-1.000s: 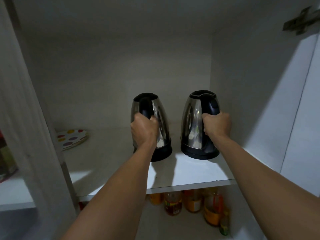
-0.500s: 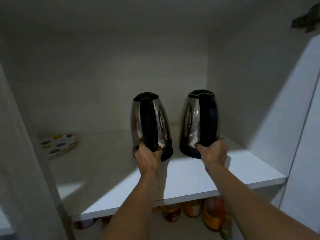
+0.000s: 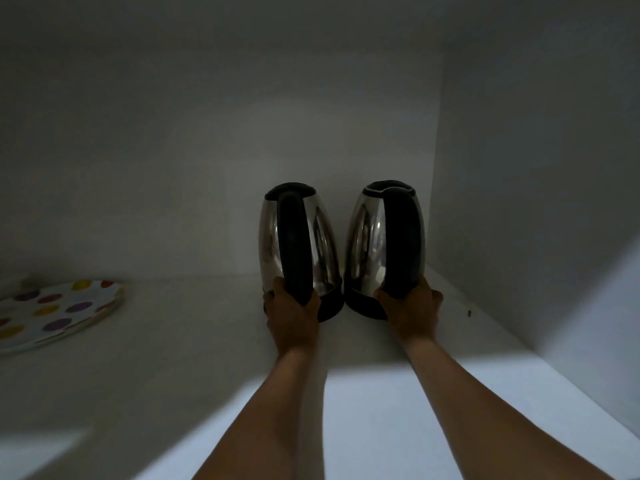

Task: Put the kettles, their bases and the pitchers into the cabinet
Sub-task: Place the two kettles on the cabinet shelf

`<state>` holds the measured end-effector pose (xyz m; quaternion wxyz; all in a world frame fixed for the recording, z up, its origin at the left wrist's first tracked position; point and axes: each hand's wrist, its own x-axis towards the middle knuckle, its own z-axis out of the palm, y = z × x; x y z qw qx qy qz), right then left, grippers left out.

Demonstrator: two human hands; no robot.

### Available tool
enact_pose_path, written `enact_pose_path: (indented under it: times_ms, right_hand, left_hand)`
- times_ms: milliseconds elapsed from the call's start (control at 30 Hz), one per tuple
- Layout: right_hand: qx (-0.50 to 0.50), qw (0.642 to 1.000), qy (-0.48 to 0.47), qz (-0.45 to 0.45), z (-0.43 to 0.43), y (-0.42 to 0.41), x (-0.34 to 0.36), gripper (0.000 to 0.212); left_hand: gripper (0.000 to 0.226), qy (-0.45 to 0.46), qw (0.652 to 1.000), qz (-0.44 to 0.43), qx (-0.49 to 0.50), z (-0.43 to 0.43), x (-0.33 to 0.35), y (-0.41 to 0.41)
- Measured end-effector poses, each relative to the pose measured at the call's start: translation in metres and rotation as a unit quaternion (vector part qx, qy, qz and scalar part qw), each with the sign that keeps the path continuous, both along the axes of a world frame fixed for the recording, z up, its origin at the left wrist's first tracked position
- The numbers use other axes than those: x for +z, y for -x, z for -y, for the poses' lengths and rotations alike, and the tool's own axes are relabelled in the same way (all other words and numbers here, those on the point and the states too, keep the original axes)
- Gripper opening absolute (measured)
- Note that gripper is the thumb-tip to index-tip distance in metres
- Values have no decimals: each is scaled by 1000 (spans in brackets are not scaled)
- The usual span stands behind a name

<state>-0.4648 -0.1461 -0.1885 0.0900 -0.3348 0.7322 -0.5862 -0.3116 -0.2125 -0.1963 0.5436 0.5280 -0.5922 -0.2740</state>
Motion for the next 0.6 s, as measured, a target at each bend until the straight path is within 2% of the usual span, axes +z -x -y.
enact_pose_path:
  times_ms: [400,500,600]
  right_hand:
    - [37,999,-4,4,47,31,-1,61]
    - [44,999,2,4,51,31,-2,60]
    - [55,998,-4,19,47,30,-3,67]
  left_hand:
    - [44,-6,999,-8,49,23,0,26]
    - [43,-43,998,-15,40,19,6,25]
    - [60,-104,994,12,23,12,13,21]
